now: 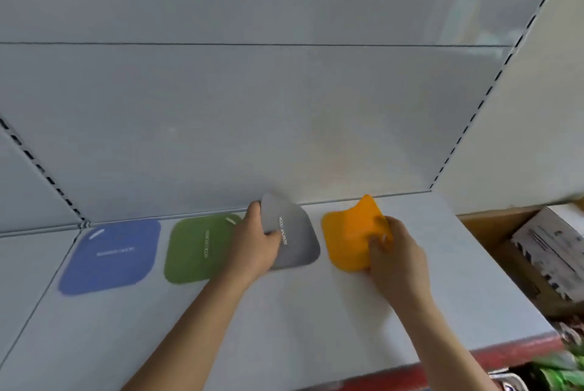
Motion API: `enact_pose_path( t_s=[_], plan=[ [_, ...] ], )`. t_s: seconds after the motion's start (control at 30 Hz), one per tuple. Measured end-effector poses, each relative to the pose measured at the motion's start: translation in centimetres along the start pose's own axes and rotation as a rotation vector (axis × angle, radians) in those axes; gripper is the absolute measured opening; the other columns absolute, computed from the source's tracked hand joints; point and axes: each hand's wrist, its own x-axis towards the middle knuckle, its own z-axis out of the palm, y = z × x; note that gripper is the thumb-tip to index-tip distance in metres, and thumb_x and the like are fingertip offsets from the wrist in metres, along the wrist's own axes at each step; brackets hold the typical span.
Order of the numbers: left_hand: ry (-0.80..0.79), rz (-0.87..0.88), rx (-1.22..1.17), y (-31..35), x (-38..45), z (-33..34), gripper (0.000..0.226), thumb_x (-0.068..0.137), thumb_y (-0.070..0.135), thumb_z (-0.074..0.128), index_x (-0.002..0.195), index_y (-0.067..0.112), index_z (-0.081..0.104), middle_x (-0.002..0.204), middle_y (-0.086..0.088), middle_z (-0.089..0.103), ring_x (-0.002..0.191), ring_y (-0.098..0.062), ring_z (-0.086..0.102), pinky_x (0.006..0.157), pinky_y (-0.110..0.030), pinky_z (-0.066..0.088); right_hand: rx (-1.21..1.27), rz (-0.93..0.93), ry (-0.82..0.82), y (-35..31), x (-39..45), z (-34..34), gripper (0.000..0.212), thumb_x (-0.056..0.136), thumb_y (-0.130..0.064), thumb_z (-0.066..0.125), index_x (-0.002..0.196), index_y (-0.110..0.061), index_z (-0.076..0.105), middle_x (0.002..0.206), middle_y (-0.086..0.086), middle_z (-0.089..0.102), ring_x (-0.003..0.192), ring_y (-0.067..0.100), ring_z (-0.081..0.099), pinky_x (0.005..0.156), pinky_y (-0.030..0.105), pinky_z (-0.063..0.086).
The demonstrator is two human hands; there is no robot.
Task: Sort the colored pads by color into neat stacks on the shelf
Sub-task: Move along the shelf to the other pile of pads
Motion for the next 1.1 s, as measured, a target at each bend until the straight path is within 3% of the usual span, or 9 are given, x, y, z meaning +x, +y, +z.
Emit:
enact_pose_path(
  t_s=[0.13, 0.2, 0.33, 0.43, 0.53, 0.67, 0.8, 0.93, 1.1],
  plan=[
    [0.099, 0.027, 0.323, 1.4, -1.5, 1.1, 0.079, 0.097, 0.010, 0.056, 0.159, 0.038, 0.017, 0.079, 0.003, 0.055, 0.063, -0.021, 0.056, 0.052, -0.037, 0.043, -0.266, -0.049, -0.081, 0.8, 1.7, -0.5, 0.012, 0.089, -0.023, 0.052, 0.101, -0.022, 0.049, 0.080, -0.001, 0.056, 0.071, 0.029, 0.050, 0.059, 0.035, 0.041],
    [0.117, 0.052, 0.451, 1.7, -2.1, 1.6, 0.082, 0.097, 0.005, 0.052, 0.164, 0.032, 0.013, 0.085, 0.001, 0.052, 0.069, -0.023, 0.052, 0.057, -0.034, 0.037, -0.264, -0.064, -0.124, 1.1, 2.5, -0.8, 0.010, 0.090, -0.023, 0.052, 0.099, -0.020, 0.048, 0.072, -0.003, 0.050, 0.068, 0.029, 0.051, 0.057, 0.035, 0.040],
    [0.113, 0.091, 0.535, 1.5, -1.4, 2.4, 0.076, 0.097, 0.005, 0.051, 0.162, 0.029, 0.020, 0.132, -0.010, 0.059, 0.107, -0.033, 0.062, 0.082, -0.044, 0.054, -0.236, -0.132, -0.128, 1.2, 4.3, -1.1, 0.009, 0.093, -0.021, 0.054, 0.097, -0.015, 0.049, 0.069, -0.001, 0.048, 0.069, 0.033, 0.049, 0.060, 0.037, 0.040],
    [0.119, 0.143, 0.621, 1.4, -1.1, 2.9, 0.071, 0.095, 0.006, 0.054, 0.158, 0.023, 0.027, 0.134, -0.012, 0.056, 0.112, -0.036, 0.061, 0.087, -0.048, 0.054, -0.292, -0.133, -0.142, 1.4, 5.1, -1.1, 0.010, 0.093, -0.024, 0.053, 0.097, -0.016, 0.048, 0.072, 0.000, 0.048, 0.071, 0.033, 0.048, 0.060, 0.036, 0.039],
    [0.162, 0.167, 0.761, 1.1, -0.9, 3.2, 0.059, 0.093, 0.011, 0.059, 0.150, 0.015, 0.043, 0.140, -0.015, 0.051, 0.115, -0.038, 0.058, 0.088, -0.046, 0.052, -0.363, -0.121, -0.117, 2.1, 5.4, -1.0, 0.017, 0.096, -0.035, 0.052, 0.100, -0.019, 0.049, 0.085, 0.000, 0.052, 0.081, 0.032, 0.053, 0.062, 0.035, 0.037],
    [0.224, 0.136, 0.878, 0.7, -1.0, 3.6, 0.033, 0.095, 0.023, 0.063, 0.125, 0.010, 0.064, 0.152, -0.020, 0.046, 0.123, -0.042, 0.053, 0.096, -0.047, 0.048, -0.434, -0.205, -0.043, 3.0, 5.6, -0.6, 0.043, 0.093, -0.042, 0.059, 0.127, -0.017, 0.052, 0.120, 0.008, 0.055, 0.111, 0.033, 0.051, 0.073, 0.037, 0.045],
    [0.276, 0.236, 0.904, 0.3, -2.0, 3.2, 0.021, 0.091, 0.033, 0.066, 0.097, 0.013, 0.071, 0.126, -0.011, 0.065, 0.114, -0.037, 0.059, 0.091, -0.047, 0.052, -0.429, -0.363, -0.030, 2.7, 4.7, -0.3, 0.048, 0.092, -0.038, 0.065, 0.132, -0.013, 0.059, 0.135, 0.012, 0.057, 0.128, 0.037, 0.048, 0.092, 0.046, 0.049],
    [0.281, 0.287, 0.908, -0.6, -4.0, 1.8, 0.034, 0.090, 0.038, 0.049, 0.096, 0.013, 0.071, 0.109, -0.007, 0.068, 0.107, -0.036, 0.062, 0.088, -0.048, 0.053, -0.384, -0.556, -0.046, 1.2, 1.7, 0.7, 0.046, 0.090, -0.041, 0.068, 0.124, -0.010, 0.066, 0.138, 0.016, 0.059, 0.137, 0.041, 0.047, 0.100, 0.053, 0.050],
    [0.251, 0.253, 0.906, -3.0, -6.8, -2.1, 0.048, 0.093, 0.042, 0.039, 0.111, 0.013, 0.072, 0.113, -0.005, 0.068, 0.109, -0.032, 0.062, 0.093, -0.048, 0.053, -0.383, -0.701, -0.138, -1.8, -4.0, 3.2, 0.060, 0.096, -0.058, 0.043, 0.133, -0.015, 0.061, 0.148, 0.015, 0.052, 0.147, 0.039, 0.037, 0.113, 0.053, 0.042]
  ],
)
